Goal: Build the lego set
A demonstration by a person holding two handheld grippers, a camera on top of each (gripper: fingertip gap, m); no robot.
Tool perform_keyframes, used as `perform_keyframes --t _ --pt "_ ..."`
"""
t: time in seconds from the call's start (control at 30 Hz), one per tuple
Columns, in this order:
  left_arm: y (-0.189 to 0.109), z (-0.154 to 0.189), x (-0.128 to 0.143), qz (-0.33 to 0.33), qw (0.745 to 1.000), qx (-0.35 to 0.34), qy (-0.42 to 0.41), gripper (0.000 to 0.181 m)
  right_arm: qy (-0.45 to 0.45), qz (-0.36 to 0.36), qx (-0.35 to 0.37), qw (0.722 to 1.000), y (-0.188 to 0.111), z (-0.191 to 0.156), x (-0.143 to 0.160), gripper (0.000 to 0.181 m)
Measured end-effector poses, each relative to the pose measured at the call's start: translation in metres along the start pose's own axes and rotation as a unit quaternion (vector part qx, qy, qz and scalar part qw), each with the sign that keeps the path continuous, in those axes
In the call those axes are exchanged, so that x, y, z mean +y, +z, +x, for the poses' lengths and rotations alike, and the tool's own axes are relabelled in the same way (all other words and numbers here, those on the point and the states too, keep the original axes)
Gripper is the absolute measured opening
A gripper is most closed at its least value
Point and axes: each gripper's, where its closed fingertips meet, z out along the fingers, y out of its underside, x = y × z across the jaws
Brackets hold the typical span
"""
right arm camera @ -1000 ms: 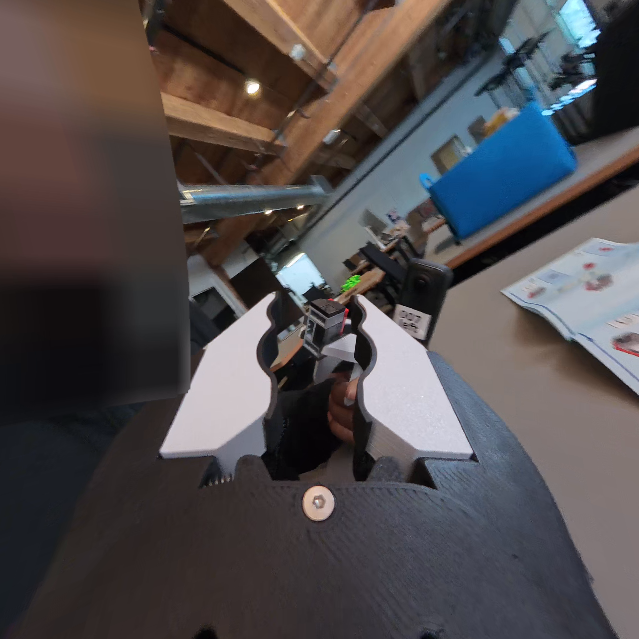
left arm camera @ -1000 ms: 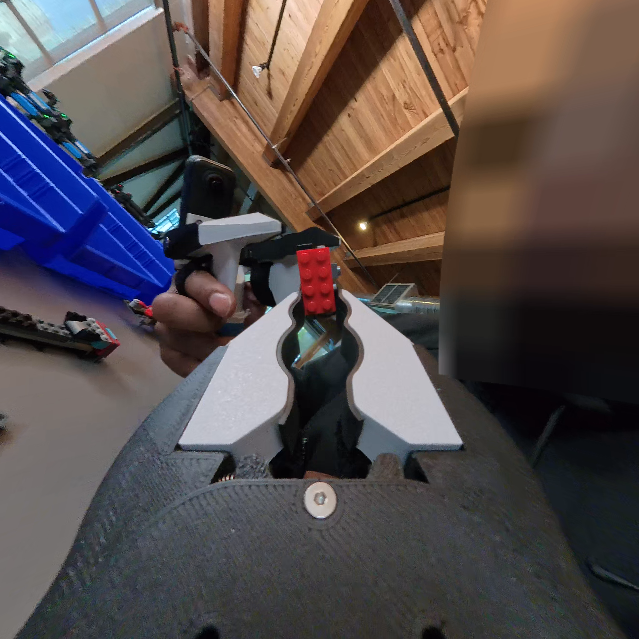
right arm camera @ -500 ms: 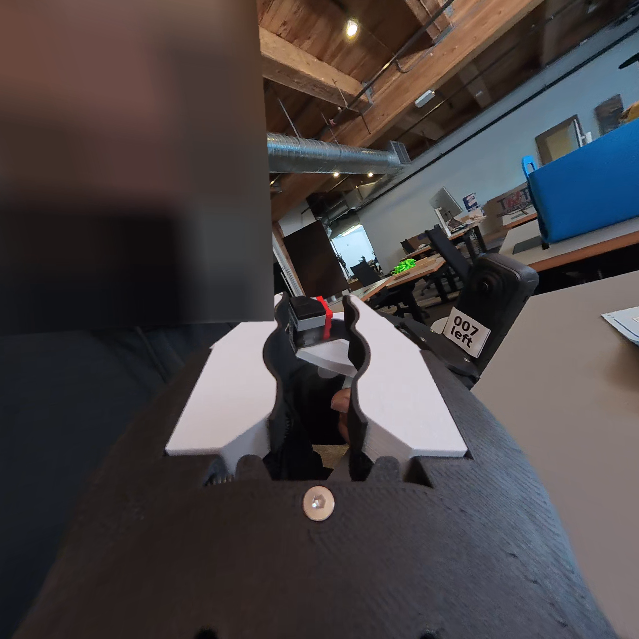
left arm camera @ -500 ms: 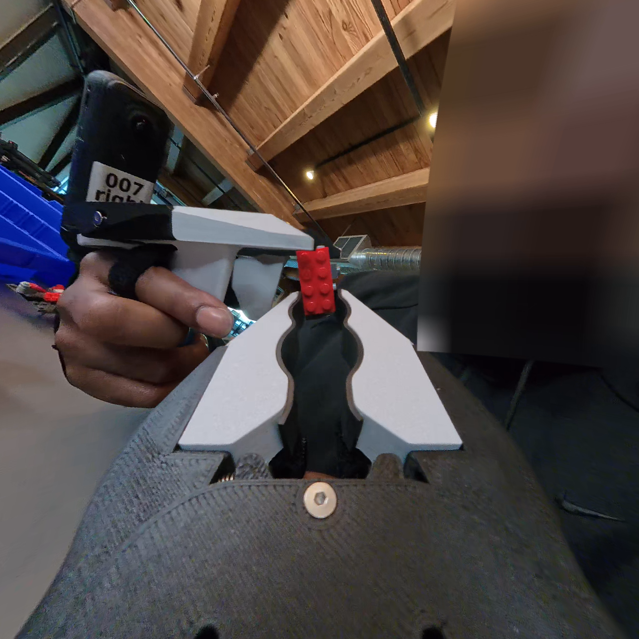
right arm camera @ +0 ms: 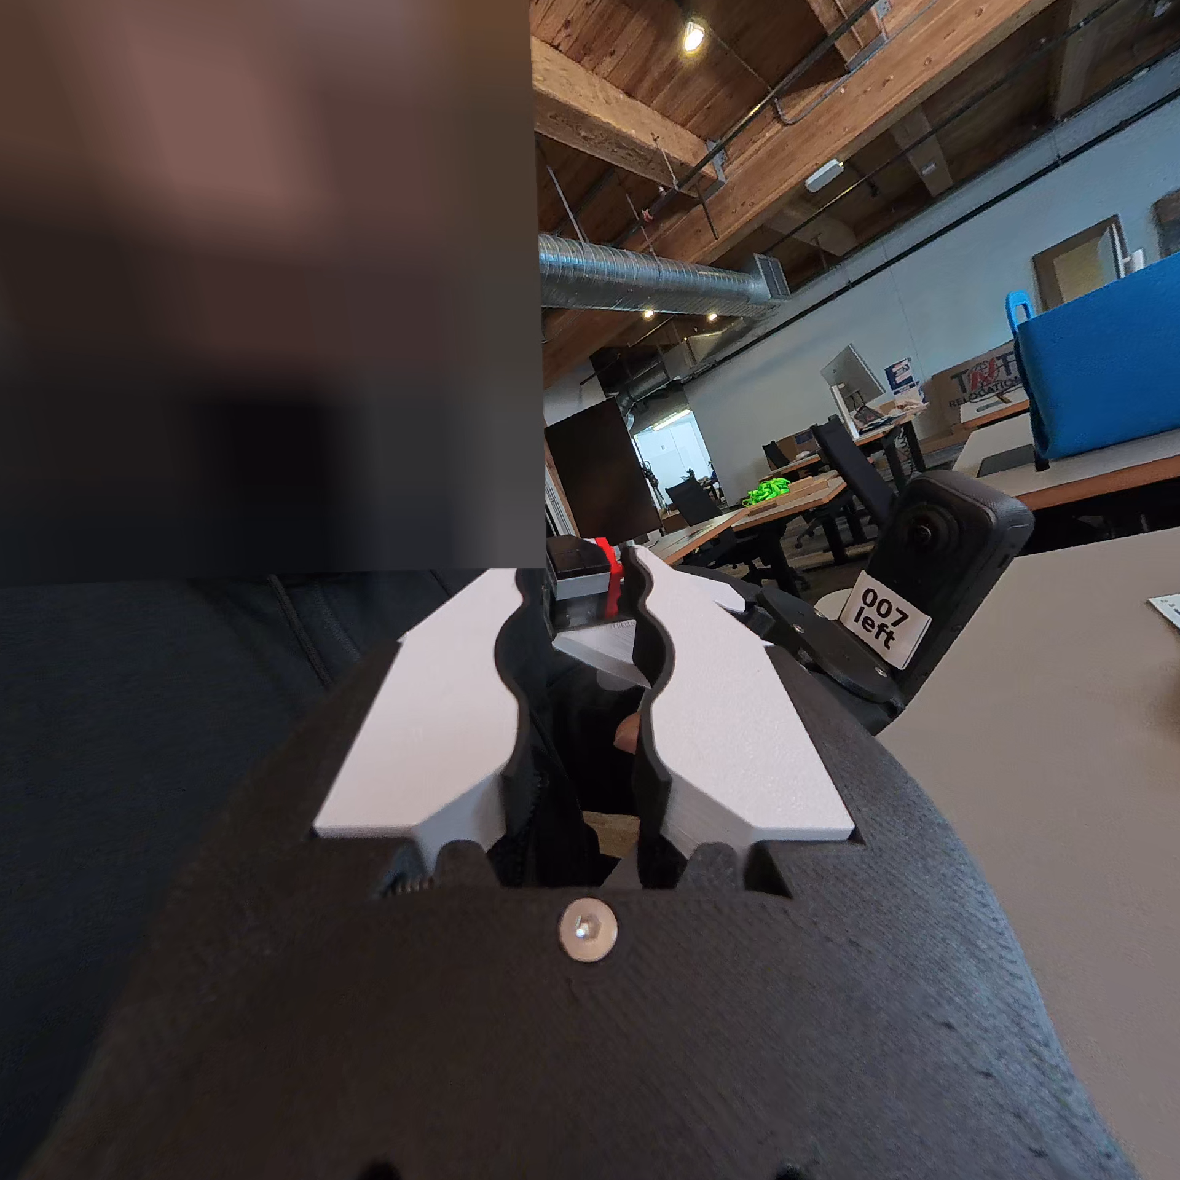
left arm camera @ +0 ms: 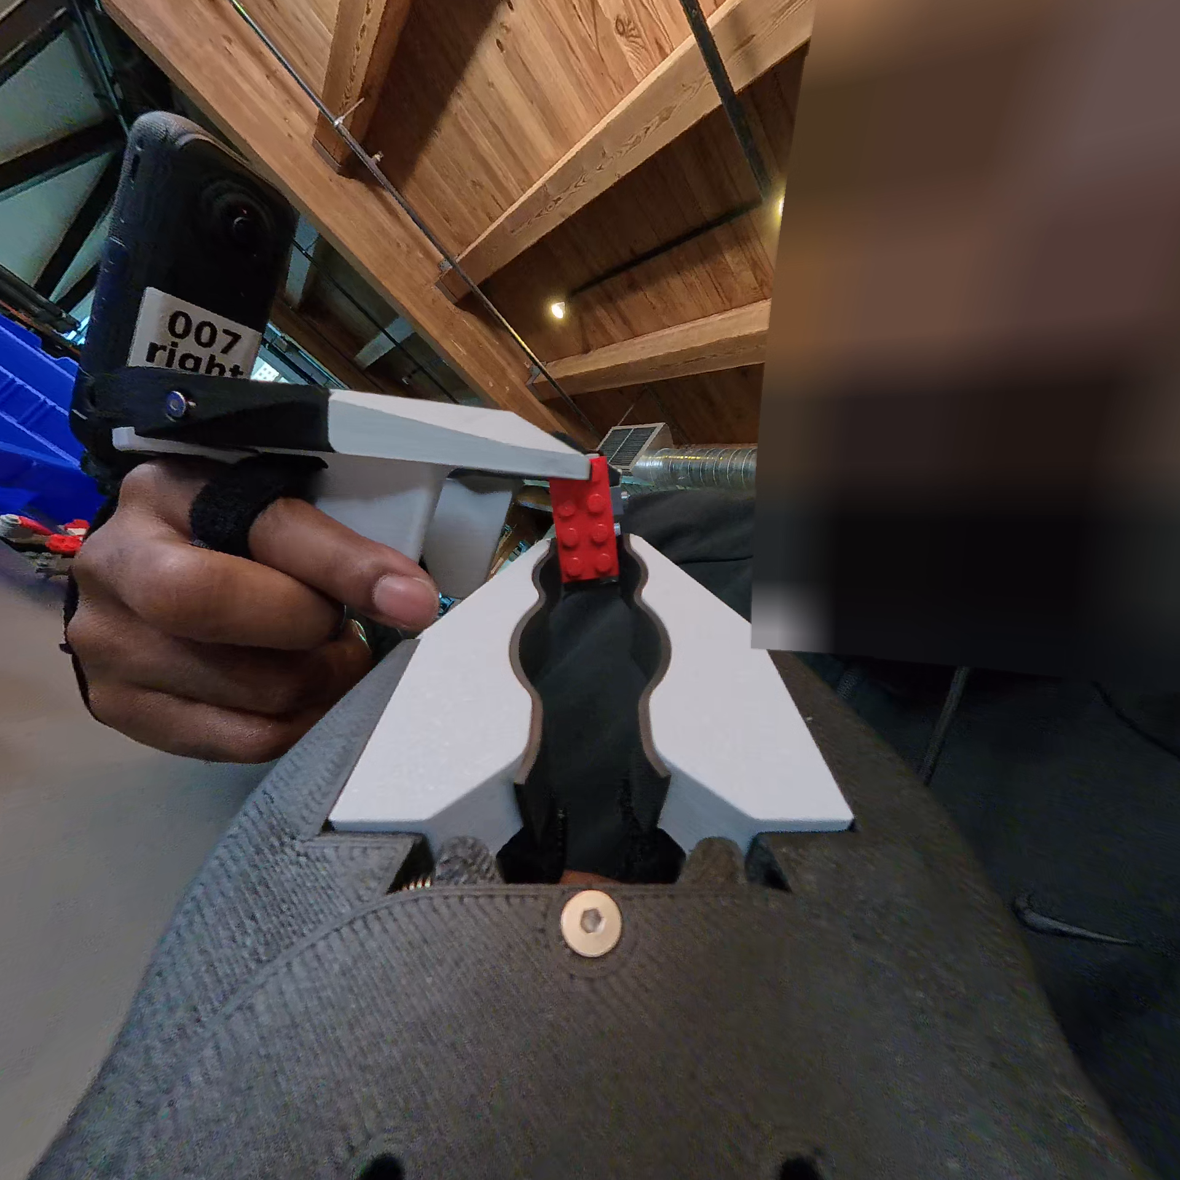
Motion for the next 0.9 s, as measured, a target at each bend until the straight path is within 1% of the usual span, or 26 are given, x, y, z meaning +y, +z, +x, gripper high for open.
perform_keyframes --t 0.23,0.7,0.83,0.9 --pt "-0.002 0.001 0.001 -0.001 1.0 0.009 -0.002 0.017 -0.008 -0.008 0.007 1.0 0.001 0.003 0.003 0.023" --pt "-0.001 0.004 0.007 -0.015 1.0 0.027 0.002 0.017 -0.029 -0.025 0.005 0.999 0.0 -0.004 0.007 0.023" --pt "-0.004 0.001 0.001 -0.003 1.0 0.009 0.006 0.017 -0.014 -0.009 0.019 1.0 -0.001 0.002 0.002 0.024" --pt "-0.007 -0.003 -0.003 -0.002 1.0 -0.016 0.013 0.017 -0.019 -0.004 0.04 0.999 -0.005 0.007 -0.002 0.03"
